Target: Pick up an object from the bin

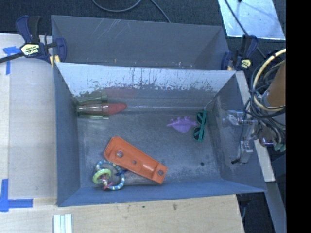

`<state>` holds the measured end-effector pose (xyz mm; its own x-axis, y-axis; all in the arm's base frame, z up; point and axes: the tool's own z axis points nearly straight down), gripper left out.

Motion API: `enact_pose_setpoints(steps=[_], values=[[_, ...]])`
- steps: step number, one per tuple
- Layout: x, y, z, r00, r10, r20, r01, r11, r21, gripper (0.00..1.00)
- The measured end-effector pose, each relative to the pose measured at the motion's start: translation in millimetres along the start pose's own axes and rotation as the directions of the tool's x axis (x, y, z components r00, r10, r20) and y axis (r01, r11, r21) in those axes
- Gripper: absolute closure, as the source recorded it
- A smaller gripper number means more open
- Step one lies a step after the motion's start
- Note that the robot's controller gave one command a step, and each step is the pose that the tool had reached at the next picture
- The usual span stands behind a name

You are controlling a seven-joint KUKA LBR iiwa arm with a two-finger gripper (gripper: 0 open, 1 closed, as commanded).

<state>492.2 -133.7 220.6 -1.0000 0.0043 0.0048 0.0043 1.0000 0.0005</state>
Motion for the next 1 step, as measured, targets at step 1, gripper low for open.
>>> enact_pose_setpoints(steps=[1], values=[[-1.3,0.8,-4.2,1.000,-0.003,0.008,0.003,1.000,0.001,0.00]])
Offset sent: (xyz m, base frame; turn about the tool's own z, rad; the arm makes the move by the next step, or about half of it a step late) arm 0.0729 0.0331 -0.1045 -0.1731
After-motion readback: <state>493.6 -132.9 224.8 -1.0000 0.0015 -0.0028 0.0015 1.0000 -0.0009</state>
